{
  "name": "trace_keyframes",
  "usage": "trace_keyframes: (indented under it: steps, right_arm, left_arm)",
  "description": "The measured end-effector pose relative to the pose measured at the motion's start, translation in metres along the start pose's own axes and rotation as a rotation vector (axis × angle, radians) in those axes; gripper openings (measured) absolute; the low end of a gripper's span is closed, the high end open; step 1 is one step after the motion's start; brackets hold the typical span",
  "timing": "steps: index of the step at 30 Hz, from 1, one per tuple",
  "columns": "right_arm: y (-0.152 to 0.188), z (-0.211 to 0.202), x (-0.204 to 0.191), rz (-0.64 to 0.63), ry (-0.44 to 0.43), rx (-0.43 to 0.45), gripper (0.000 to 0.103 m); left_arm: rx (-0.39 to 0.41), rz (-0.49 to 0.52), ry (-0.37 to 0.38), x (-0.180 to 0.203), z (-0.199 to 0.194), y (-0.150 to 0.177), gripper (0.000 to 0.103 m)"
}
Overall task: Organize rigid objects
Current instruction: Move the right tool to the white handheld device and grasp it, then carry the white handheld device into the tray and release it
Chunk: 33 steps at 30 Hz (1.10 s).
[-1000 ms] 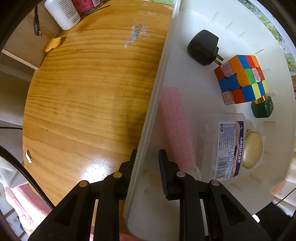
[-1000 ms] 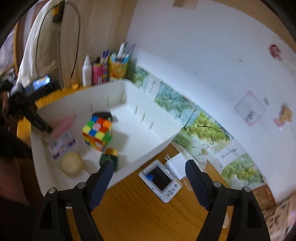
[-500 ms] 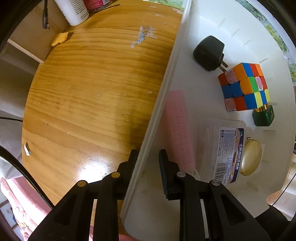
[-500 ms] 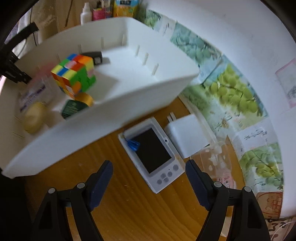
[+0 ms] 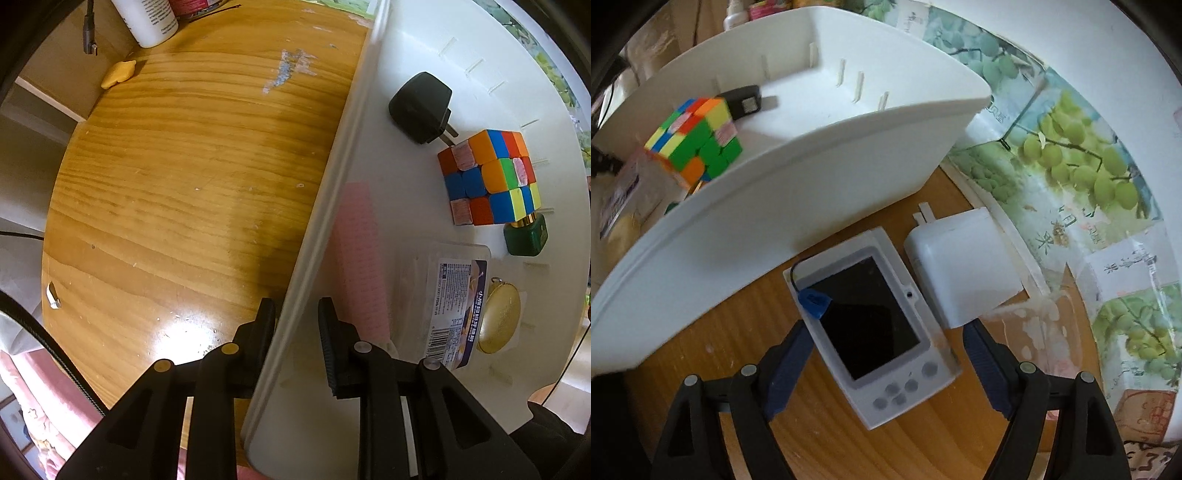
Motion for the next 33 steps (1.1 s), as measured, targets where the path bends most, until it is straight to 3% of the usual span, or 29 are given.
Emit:
trace_keyframes:
  steps: [5, 8, 15, 24, 33]
  right_arm:
    - [-0.006, 0.003, 0.003, 0.054, -0.036, 0.005, 0.082]
    - [-0.009, 0.002, 0.002, 0.083, -0.062, 0.019, 0.068]
    - [-0.005, -0.005, -0.003, 0.251, -0.008, 0.012, 0.065]
    - [0.048, -0.035, -0.032, 0.635, 0.007, 0.012, 0.060]
    - [0.111, -0.064, -0.073, 0.890, -0.070, -0.039, 0.060]
  left_arm:
    - [0.004, -0.005, 0.010, 0.000, -0.001, -0.003, 0.026]
    - [0.007, -0.004, 0.010, 0.000, -0.001, -0.002, 0.026]
    - [0.013, 0.023, 0.005, 0.003, -0.004, 0.000, 0.026]
    - [0.003, 0.069, -0.012, 0.012, -0.005, 0.000, 0.027]
    - [0.012, 0.090, -0.021, 0.018, -0.007, 0.001, 0.027]
Point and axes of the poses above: each gripper's, at about its wrist camera, not at the fingertips, and z roughly the way its jaws point, x to its right, y to its underside, the point moved 2 cm from there along z, roughly the way its jaws point, and after that the axes turned 6 degrees about y, right-handed, at the moved point
